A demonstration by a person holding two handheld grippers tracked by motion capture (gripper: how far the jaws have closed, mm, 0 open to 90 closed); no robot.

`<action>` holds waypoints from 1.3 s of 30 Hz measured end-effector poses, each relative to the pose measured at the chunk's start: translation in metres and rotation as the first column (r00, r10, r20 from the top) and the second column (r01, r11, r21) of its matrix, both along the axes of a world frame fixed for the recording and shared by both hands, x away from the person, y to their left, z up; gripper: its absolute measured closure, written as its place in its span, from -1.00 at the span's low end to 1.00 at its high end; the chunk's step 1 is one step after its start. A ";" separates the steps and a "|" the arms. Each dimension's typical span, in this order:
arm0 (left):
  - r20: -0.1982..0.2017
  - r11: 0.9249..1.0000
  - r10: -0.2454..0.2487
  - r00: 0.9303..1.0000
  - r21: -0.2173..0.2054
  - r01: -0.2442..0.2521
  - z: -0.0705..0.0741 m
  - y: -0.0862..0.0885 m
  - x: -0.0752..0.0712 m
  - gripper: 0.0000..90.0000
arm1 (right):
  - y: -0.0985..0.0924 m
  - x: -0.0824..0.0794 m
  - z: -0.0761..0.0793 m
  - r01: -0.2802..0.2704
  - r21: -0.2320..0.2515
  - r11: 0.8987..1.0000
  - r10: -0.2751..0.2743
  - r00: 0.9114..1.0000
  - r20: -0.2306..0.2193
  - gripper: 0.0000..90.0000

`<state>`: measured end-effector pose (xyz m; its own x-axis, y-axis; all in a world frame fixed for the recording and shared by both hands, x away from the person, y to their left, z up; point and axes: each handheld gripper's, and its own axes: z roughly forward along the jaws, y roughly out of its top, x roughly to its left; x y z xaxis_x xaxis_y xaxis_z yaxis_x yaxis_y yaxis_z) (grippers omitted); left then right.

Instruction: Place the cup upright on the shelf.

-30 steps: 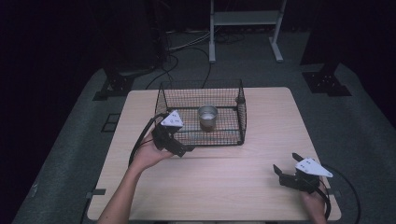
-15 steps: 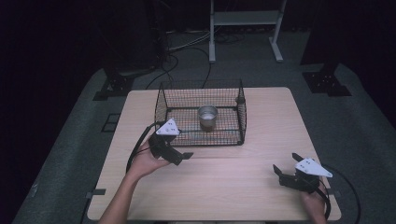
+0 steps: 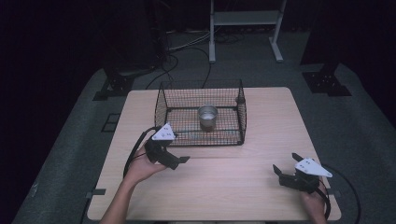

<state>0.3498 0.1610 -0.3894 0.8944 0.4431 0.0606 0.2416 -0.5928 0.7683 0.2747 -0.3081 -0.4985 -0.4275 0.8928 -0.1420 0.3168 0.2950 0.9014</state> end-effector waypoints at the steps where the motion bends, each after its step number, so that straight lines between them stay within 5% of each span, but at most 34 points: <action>1: -0.001 1.000 -0.001 1.000 -0.001 0.001 -0.001 0.000 -0.001 -0.94 | 0.000 0.000 0.000 0.000 0.000 1.000 0.000 1.000 0.000 -0.70; 39: -0.003 0.998 0.052 0.999 -0.031 -0.052 -0.034 0.032 -0.031 -0.93 | 0.002 0.000 0.000 -0.004 -0.018 1.000 0.003 1.000 -0.002 -0.70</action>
<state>0.3184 0.1926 -0.4236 0.8704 0.4904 0.0445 0.2727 -0.5554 0.7856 0.2743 -0.3062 -0.4986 -0.4308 0.8886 -0.1575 0.3171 0.3125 0.8954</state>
